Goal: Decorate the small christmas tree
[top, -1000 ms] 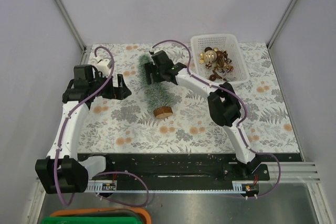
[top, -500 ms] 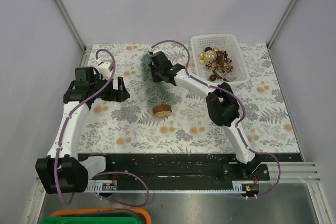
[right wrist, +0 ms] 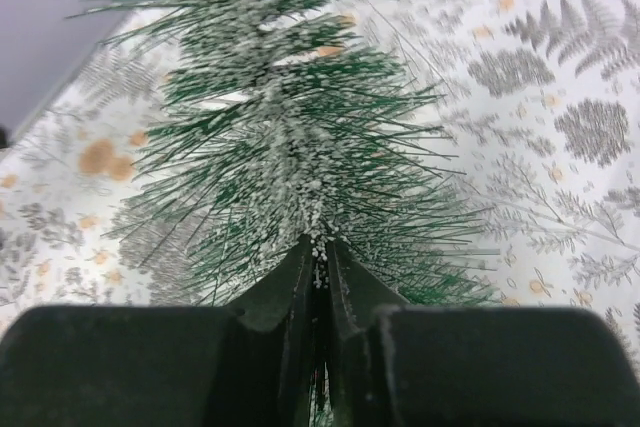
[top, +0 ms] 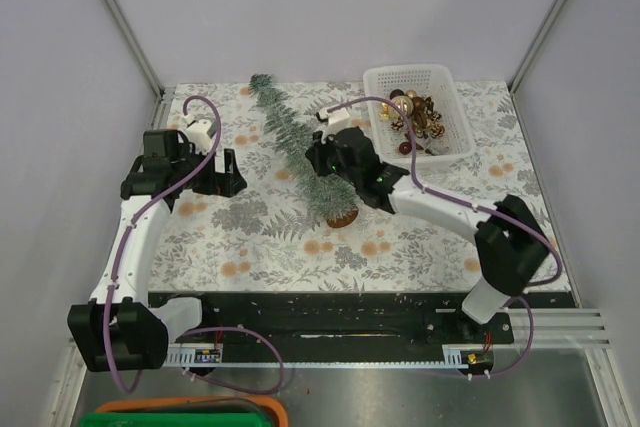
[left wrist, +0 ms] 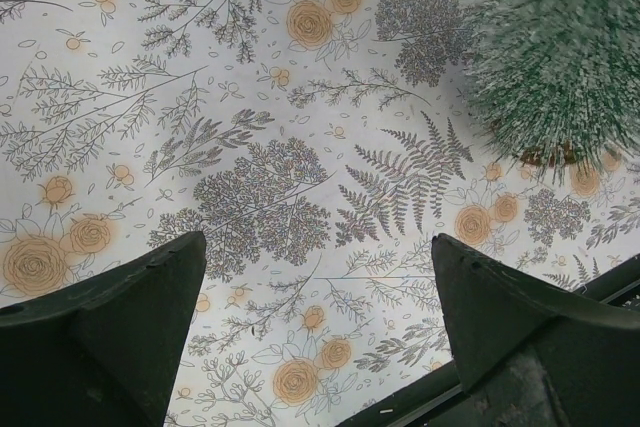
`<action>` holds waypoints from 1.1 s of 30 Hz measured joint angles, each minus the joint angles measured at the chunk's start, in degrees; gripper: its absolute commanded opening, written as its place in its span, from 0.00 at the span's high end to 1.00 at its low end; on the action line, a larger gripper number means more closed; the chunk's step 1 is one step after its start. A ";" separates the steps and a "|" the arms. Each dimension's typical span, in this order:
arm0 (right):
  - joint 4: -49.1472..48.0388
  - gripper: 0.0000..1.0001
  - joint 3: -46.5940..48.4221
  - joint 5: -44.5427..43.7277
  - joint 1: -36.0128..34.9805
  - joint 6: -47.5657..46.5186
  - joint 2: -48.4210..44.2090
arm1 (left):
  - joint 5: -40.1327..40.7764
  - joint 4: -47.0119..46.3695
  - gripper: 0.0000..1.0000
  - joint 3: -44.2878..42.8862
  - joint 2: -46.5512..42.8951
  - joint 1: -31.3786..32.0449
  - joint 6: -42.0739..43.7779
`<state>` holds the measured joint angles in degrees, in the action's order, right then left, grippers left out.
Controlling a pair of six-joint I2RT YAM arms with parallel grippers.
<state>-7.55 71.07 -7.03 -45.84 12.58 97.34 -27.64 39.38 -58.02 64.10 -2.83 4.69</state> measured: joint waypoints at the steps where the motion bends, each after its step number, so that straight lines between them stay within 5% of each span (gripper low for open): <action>1: -3.37 1.00 -3.08 -0.04 -0.48 -0.59 -2.25 | 0.00 0.02 0.01 0.00 -0.02 0.00 0.00; 13: -50.40 1.00 -32.72 -1.11 -2.38 -5.55 -8.72 | 0.04 0.04 0.01 0.52 -1.07 0.00 0.26; 20: -60.39 0.99 -40.98 -5.88 -6.67 -7.39 -11.41 | 0.04 0.02 0.01 0.52 -1.38 0.00 0.46; 33: -60.13 0.77 -52.48 -14.40 -9.55 -8.68 -25.27 | -0.57 0.02 0.01 0.55 -1.90 0.00 0.44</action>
<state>-67.68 18.59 -21.43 -55.40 3.90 72.07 -28.21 39.40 -57.47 62.19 -2.83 5.13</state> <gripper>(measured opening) 0.210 0.988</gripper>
